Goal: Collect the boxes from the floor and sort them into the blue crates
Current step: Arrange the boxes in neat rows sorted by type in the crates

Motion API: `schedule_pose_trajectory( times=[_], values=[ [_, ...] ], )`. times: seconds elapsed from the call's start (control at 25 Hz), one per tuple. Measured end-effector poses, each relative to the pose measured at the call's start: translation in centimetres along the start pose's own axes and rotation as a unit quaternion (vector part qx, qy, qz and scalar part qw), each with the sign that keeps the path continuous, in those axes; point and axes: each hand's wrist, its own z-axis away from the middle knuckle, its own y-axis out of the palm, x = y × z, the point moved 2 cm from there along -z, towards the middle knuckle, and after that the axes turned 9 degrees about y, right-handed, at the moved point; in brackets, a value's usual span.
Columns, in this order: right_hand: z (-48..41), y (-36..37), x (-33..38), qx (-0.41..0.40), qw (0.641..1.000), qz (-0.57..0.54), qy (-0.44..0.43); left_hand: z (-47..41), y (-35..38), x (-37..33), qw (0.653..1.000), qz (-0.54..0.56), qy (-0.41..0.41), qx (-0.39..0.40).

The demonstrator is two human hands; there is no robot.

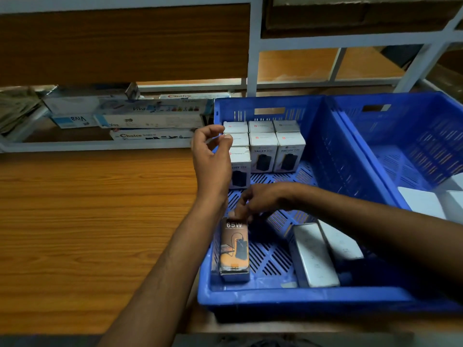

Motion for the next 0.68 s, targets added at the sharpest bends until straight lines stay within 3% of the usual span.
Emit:
schedule_pose_trajectory(
  times=[0.16, 0.4, 0.56, 0.68],
  values=[
    [2.9, 3.2, 0.7, 0.035, 0.989, 0.133, -0.055, 0.2, 0.1, -0.1, 1.0, -0.014, 0.0, 0.025],
    [3.8, 6.3, 0.2, 0.017, 0.992, 0.122, -0.033, 0.5, 0.1, -0.3, 0.999, -0.029, 0.005, 0.035],
    [4.3, 5.8, 0.2, 0.085, 0.996, 0.028, -0.02, 0.6, 0.1, -0.2, 0.999, -0.029, 0.007, 0.037],
    [4.1, 5.7, 0.1, 0.089, 0.992, 0.088, -0.001, 0.5, -0.1, -0.1, 0.999, -0.035, 0.003, 0.036]
  ],
)
